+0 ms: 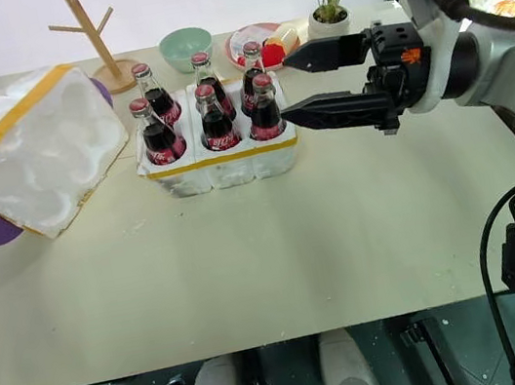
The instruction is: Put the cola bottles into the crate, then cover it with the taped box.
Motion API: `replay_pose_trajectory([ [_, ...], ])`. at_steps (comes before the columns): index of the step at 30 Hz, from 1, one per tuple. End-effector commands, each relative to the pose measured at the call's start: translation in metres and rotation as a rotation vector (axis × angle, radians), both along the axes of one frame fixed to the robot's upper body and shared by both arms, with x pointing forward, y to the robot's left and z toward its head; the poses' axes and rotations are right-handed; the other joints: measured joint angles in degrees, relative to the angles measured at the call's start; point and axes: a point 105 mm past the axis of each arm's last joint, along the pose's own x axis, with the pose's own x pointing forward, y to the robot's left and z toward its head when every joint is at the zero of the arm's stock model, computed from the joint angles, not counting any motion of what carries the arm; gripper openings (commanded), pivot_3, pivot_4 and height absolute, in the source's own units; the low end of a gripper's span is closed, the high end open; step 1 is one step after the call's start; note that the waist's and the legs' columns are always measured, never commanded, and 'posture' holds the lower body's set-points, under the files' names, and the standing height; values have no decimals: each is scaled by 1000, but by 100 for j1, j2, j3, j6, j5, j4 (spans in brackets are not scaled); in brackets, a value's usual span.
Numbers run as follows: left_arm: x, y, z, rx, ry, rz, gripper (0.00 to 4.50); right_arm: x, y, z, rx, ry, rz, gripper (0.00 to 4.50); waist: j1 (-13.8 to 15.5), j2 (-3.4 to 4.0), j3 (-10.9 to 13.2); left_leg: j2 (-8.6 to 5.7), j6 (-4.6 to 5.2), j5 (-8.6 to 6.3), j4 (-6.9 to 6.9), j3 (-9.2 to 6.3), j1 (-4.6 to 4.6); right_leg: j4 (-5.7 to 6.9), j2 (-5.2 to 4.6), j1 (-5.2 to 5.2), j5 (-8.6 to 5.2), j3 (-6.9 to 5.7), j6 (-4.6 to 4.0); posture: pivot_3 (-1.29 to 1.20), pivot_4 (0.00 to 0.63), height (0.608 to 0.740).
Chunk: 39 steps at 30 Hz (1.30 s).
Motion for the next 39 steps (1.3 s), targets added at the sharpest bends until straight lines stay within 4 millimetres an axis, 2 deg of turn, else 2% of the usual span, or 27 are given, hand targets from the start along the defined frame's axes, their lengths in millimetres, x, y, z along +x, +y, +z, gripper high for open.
replay_pose_trajectory([
  [1,16,5,-11,49,55,48,4500,-5,1,9,17,-69,-13,4480,-1,-3,-2,-1,0,0,2,-2,1,3,0,3,0,-1,0,0,150,740],
  [8,47,-12,-25,69,104,23,4500,-12,-3,1,13,-70,-62,4480,-19,-22,-4,0,3,-1,5,-4,-3,-3,-3,2,-1,-1,2,0,150,740],
  [11,49,-17,-27,63,125,1,3626,-15,-5,-1,12,-73,-83,4500,-26,-23,-4,0,4,-2,6,-5,-4,-2,-3,1,-1,-1,3,0,150,740],
  [17,52,-19,-17,78,100,-16,563,-16,-12,-5,1,-59,-133,4500,-19,-25,-4,2,5,-2,9,-10,-4,-1,-4,3,-1,-1,2,0,150,740],
  [18,52,-16,-16,100,86,-7,333,-15,-14,-6,2,-45,-140,4500,-19,-25,-4,1,5,-2,9,-10,-4,0,-4,3,-1,-1,2,0,150,740],
  [20,55,-14,-10,139,41,-10,333,-14,-20,-8,-3,-16,-164,4500,-19,-26,-4,1,5,-2,10,-12,-4,0,-5,3,-1,-1,2,0,150,740],
  [23,68,-14,10,222,-97,8,333,-12,-31,-12,-18,1,-217,4500,-10,-31,-2,2,6,-3,10,-14,-4,0,-5,4,-1,-1,2,0,150,740],
  [26,85,-28,41,350,-314,-52,333,-6,-45,-15,-37,1,-301,4500,1,-44,2,2,6,-3,15,-17,-4,1,-6,7,-1,-2,2,0,150,740],
  [28,99,-53,73,457,-547,-107,333,-4,-56,-13,-21,19,-339,4500,9,-50,4,3,6,-3,22,-18,-5,2,-8,9,0,-2,3,0,150,740],
  [30,105,-78,99,539,-746,-150,333,-2,-63,-14,-13,33,-369,4500,37,-52,4,3,10,-5,30,-21,-9,4,-15,12,0,-2,3,0,150,740],
  [31,104,-88,106,566,-807,-169,333,-1,-65,-15,-13,37,-378,4500,39,-51,4,4,17,-9,39,-23,-10,3,-14,17,3,-3,7,0,150,740],
  [35,98,-144,116,737,-1030,-332,333,2,-70,-26,-32,70,-403,4500,-13,-49,3,4,36,-20,69,-20,-12,8,-15,24,7,2,15,0,150,740],
  [39,95,-164,106,841,-1082,-411,333,1,-71,-33,-46,87,-411,4500,-38,-48,3,4,37,-20,74,-8,-10,8,-6,22,14,9,28,0,150,740],
])
